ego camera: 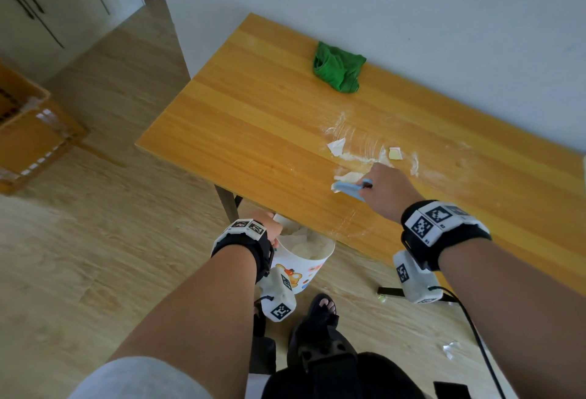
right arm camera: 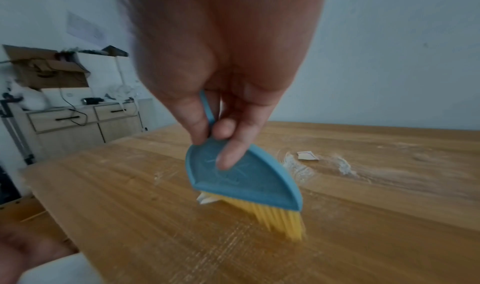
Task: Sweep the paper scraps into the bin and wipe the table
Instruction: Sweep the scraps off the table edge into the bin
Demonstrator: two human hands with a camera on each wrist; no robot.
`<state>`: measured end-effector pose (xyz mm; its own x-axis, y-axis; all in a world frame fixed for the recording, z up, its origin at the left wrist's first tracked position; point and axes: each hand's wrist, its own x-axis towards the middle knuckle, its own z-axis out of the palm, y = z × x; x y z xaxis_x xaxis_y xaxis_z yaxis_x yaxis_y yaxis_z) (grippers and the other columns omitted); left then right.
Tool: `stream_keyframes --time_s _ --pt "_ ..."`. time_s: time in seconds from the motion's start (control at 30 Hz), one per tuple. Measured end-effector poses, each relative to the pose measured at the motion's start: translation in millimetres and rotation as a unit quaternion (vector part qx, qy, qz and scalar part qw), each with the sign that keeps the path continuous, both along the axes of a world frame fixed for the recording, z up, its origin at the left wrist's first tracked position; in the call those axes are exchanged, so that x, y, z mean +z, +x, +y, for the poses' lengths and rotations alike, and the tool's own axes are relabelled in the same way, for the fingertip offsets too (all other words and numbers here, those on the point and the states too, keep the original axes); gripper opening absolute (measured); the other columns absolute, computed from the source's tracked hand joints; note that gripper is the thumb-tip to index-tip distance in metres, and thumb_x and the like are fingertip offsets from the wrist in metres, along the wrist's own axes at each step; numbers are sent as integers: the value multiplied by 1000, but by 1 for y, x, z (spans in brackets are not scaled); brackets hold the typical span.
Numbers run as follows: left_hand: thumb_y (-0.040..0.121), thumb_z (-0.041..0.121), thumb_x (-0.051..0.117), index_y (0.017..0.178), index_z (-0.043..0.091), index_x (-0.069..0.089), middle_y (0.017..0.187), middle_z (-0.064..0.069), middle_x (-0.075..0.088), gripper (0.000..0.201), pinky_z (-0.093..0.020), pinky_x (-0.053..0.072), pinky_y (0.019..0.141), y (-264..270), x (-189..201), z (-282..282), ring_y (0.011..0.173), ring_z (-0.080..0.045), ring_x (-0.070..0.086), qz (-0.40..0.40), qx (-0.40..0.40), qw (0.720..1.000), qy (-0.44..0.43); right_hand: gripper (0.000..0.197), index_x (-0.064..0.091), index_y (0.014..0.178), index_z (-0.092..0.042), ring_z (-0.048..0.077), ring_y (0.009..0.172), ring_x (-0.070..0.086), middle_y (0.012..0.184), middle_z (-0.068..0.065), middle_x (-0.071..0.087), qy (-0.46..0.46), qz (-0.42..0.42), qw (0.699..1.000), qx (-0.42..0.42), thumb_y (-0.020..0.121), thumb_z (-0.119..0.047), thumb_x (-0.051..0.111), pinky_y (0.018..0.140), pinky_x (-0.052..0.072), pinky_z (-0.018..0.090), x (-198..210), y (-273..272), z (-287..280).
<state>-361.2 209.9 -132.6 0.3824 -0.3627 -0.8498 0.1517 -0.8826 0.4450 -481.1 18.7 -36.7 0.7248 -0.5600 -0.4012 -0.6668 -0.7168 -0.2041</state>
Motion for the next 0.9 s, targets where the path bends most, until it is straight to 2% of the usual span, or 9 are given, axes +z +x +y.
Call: stream_keyframes --time_s 0.13,0.27,0.33,0.37,0.47,0.6,0.67,0.83,0.9 --pt "97 6 42 150 8 30 101 -23 71 55 -47 55 92 -5 -1 -4 60 -24 55 5 -9 1000 -4 24 67 97 4 24 62 49 92 22 65 25 -36 999 5 92 -14 52 56 40 34 12 -1 8" --pt "97 7 43 145 5 36 88 -19 68 49 -47 55 93 -7 -1 -5 63 -26 55 0 -10 1000 -2 21 64 104 -6 20 57 54 79 6 62 -17 -102 992 -72 92 -20 54 51 45 32 14 -7 0" --pt "96 8 43 145 4 37 89 -18 68 49 -47 55 93 -7 0 -5 71 -28 57 -2 -12 1000 -2 23 66 107 -8 19 51 52 69 1 57 -48 -112 988 -95 92 -19 53 43 40 26 12 -8 -4" --pt "96 8 43 144 3 37 91 -19 68 49 -47 54 94 -6 1 -5 76 -29 57 -3 -17 1000 -2 24 66 110 -8 18 50 50 71 2 57 -60 -112 987 -98 93 -18 52 41 36 24 10 -8 -4" --pt "96 8 42 144 1 37 95 -20 68 49 -48 53 96 -4 1 -5 79 -29 56 -5 -24 1000 0 28 66 115 -9 22 62 52 102 7 52 -79 -89 991 -64 98 -20 47 48 36 27 2 -5 -1" --pt "96 7 42 148 9 33 87 -18 67 53 -48 56 91 -1 -3 -4 58 -24 56 3 -14 1000 3 28 69 109 -8 19 61 44 95 4 41 -54 -62 997 -9 100 -21 46 51 32 26 -9 0 8" --pt "96 7 42 149 9 32 86 -18 67 54 -48 56 91 -1 -6 -4 55 -22 54 7 -14 1000 3 28 70 106 -7 15 60 41 94 4 40 -34 -59 998 7 99 -21 47 51 30 24 -9 3 13" --pt "95 5 42 151 12 28 85 -19 67 58 -48 57 88 -3 -10 -5 53 -24 53 2 -5 1000 1 27 69 107 -2 22 74 52 96 2 43 27 -41 998 32 97 -20 51 66 45 32 -3 9 25" --pt "96 6 41 152 12 26 88 -21 68 58 -48 57 89 -4 -9 -6 53 -23 52 -2 -6 1000 1 26 66 106 -1 22 75 53 98 5 51 57 -37 997 27 95 -20 53 69 48 36 -1 10 29"
